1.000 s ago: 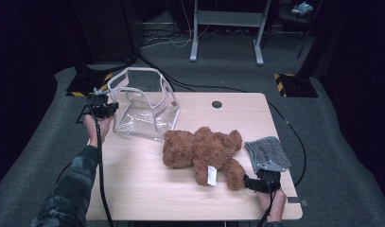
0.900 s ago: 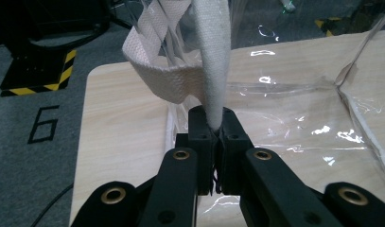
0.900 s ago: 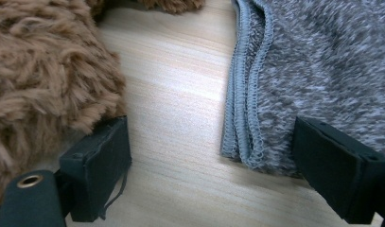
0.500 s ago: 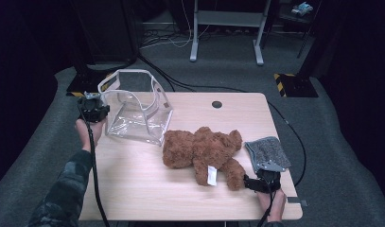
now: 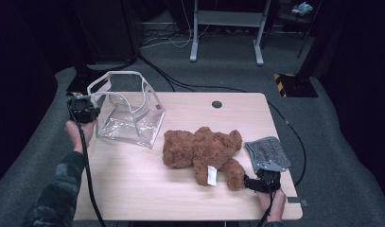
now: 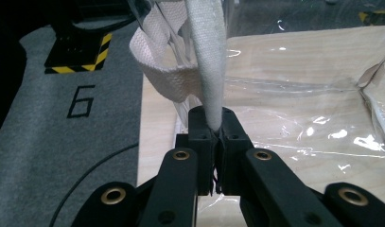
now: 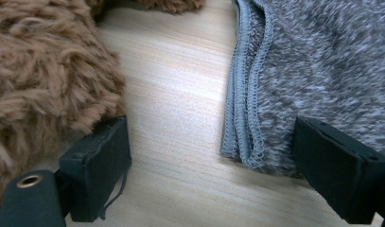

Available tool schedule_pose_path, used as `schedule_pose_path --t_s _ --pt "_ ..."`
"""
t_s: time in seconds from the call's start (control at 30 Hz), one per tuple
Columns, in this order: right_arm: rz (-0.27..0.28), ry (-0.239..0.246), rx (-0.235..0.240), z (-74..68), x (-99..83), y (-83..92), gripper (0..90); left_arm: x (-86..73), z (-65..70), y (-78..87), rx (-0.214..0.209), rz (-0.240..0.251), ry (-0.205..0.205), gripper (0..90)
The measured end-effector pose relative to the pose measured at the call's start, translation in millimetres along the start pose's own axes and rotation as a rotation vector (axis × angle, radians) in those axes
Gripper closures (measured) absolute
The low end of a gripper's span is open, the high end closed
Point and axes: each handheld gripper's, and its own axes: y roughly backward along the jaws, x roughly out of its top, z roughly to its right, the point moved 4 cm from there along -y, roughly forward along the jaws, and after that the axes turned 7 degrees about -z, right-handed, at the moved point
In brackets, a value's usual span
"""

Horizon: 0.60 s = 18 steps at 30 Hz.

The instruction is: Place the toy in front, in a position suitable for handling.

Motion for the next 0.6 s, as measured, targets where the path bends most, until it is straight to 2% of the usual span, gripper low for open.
schedule_pose_path --t_s 0.13,0.33,0.37,0.43,0.47,0.6 --pt "0.0 0.0 0.0 0.0 0.0 0.0 12.3 -2.8 -7.2 3.1 0.01 -0.014 0.028 86.6" --pt "0.001 0.003 -0.001 0.1 0.0 0.0 12.2 -7.4 -10.1 8.0 0.029 -0.012 0.02 85.2" --pt "0.001 0.002 -0.001 0.1 0.0 0.0 12.2 -7.6 -10.2 9.1 0.035 -0.002 0.018 78.9" --pt "0.001 0.003 -0.001 0.1 0.0 0.0 12.2 -8.8 -8.7 13.0 0.025 -0.006 0.025 61.5" --pt "0.001 0.003 0.0 0.1 0.0 0.0 12.2 -9.7 -7.1 14.7 0.017 -0.003 0.027 56.1" --pt "0.002 0.002 0.0 -0.2 0.0 0.1 12.2 -15.4 1.3 22.7 -0.01 0.001 0.011 44.4"
